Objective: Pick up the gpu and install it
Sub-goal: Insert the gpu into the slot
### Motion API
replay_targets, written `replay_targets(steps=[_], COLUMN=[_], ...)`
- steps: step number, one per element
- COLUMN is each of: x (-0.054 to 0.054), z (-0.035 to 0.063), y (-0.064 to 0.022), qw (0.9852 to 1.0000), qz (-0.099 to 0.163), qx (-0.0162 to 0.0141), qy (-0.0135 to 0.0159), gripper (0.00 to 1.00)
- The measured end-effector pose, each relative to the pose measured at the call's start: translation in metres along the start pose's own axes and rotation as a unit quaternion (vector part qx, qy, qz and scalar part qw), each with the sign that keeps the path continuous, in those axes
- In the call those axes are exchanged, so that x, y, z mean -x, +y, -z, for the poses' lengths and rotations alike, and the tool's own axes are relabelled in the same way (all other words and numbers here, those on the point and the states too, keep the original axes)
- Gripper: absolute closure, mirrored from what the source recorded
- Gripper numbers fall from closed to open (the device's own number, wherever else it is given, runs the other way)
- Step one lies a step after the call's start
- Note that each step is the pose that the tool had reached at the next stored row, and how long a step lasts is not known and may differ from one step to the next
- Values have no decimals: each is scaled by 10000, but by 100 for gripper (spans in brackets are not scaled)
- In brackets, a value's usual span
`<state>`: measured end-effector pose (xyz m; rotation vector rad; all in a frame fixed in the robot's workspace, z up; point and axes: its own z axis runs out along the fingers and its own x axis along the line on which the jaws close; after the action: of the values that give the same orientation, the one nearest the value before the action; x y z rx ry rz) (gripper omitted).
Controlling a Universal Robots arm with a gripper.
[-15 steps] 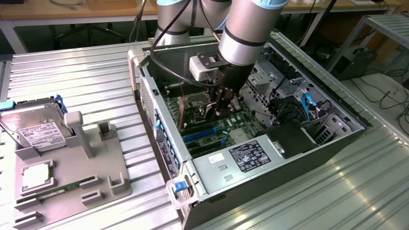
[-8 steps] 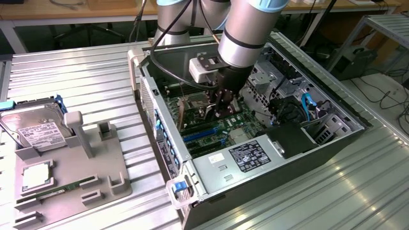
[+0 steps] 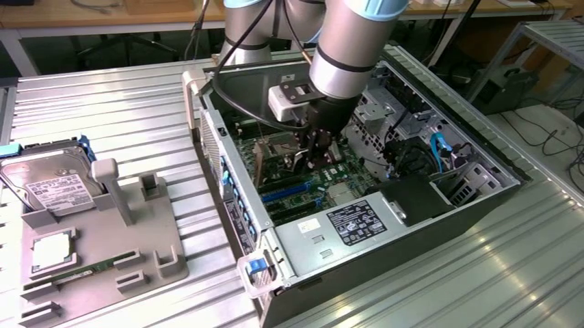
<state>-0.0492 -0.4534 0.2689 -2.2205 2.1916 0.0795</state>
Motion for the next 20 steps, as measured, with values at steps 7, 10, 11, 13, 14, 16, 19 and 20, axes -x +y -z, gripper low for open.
replay_targets(steps=[7, 10, 11, 13, 14, 16, 19, 20], x=[-20, -35, -44, -78, -93, -95, -97, -106], z=[-45, -55, -55, -55, -56, -69, -107, -110], y=[7, 17, 17, 19, 20, 30, 44, 45], qw=[9999, 9999, 9999, 9999, 9999, 9999, 9999, 9999], qz=[-106, -119, -120, -120, -122, -130, -146, -149], qx=[-8, -10, -10, -10, -10, -11, -11, -11], qy=[1, 3, 2, 3, 3, 3, 3, 5], gripper=[72, 72, 72, 72, 72, 72, 72, 72])
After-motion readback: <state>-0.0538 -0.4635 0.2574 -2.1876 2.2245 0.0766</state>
